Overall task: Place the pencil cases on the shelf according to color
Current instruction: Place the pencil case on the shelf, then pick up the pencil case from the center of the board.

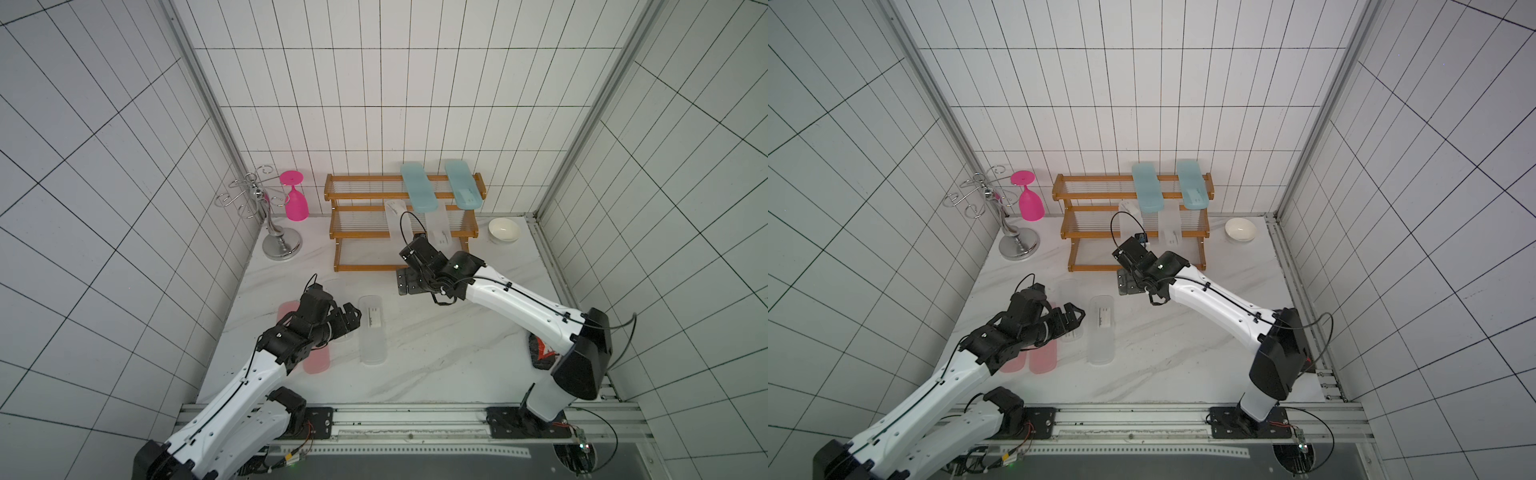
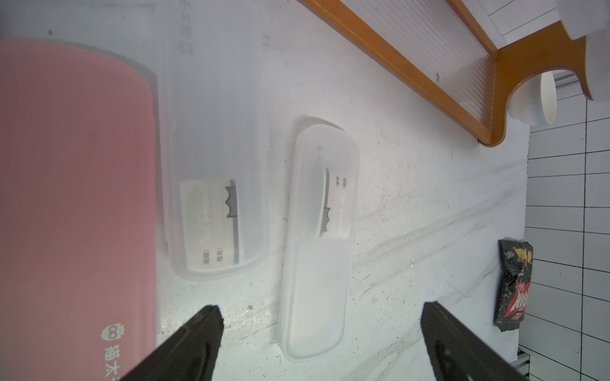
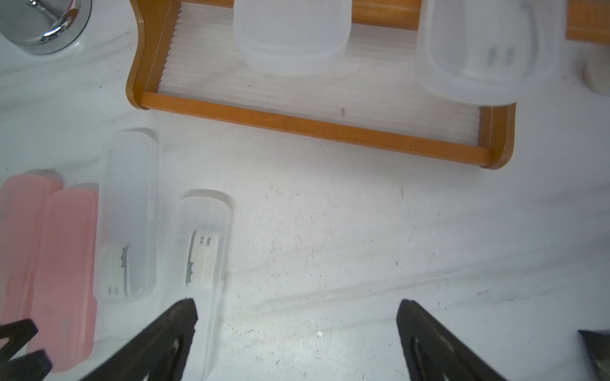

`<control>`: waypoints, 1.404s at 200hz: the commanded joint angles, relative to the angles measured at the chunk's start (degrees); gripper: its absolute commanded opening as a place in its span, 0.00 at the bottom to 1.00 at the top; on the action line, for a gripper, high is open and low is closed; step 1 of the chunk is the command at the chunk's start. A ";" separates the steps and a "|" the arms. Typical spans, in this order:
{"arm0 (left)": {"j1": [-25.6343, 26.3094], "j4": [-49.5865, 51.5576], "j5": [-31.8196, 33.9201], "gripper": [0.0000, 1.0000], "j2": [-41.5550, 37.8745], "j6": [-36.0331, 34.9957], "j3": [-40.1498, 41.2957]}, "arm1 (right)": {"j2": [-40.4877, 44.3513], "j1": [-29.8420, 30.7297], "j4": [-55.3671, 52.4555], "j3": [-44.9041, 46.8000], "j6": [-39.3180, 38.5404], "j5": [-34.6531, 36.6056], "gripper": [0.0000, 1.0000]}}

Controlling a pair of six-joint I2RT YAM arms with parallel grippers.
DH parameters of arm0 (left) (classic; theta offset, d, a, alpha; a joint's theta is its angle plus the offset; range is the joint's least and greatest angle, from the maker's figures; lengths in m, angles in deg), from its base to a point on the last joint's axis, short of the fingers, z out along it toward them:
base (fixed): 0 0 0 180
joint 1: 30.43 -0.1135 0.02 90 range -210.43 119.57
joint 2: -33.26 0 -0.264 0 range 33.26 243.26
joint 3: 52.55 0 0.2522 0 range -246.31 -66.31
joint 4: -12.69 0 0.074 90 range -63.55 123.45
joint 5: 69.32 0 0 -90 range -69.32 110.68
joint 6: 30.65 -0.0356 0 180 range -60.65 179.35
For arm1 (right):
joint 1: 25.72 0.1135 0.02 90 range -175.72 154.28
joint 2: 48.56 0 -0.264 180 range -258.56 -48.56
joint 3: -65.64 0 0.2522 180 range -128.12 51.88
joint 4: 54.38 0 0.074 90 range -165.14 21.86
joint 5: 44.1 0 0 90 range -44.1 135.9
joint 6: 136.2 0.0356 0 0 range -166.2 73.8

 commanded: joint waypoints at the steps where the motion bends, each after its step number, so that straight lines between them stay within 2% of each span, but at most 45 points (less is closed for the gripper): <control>1: 0.54 -0.37 3.83 0.98 0.74 1.76 0.24 | 4.76 1.85 7.57 8.20 4.30 -1.58 0.99; 18: 0.11 -1.49 8.98 0.98 0.61 2.07 0.43 | 7.51 3.52 10.52 13.89 7.01 -2.05 0.99; 28: -1.98 -1.18 10.65 0.98 0.75 1.69 -0.11 | 8.47 4.32 12.35 16.79 8.83 -2.66 0.99; 61: -12.78 -4.60 4.52 0.98 3.96 -0.22 -1.59 | 6.76 6.86 17.58 22.18 13.53 -6.55 0.99; 113: -17.26 -2.35 4.88 0.98 12.98 -4.29 -7.06 | -3.22 12.06 20.35 18.40 13.81 -7.59 0.99; 143: -18.01 0.09 5.96 0.98 16.81 -3.98 -10.44 | -9.45 13.80 19.93 14.64 13.18 -6.96 0.99; 173: -18.84 0.65 6.69 0.98 20.59 -5.12 -11.42 | -13.96 15.02 21.88 12.39 15.73 -7.40 0.99; 209: -19.43 -3.16 2.30 0.98 23.54 -5.42 -10.71 | -18.54 16.27 21.91 8.94 15.75 -7.58 0.99; 246: -19.45 -2.25 2.57 0.98 27.39 -7.62 -12.44 | -22.14 16.34 20.92 7.35 14.83 -6.49 0.99; 281: -15.41 -2.27 5.38 0.98 28.26 -6.21 -12.38 | -21.67 14.93 18.47 10.80 15.08 -5.47 0.99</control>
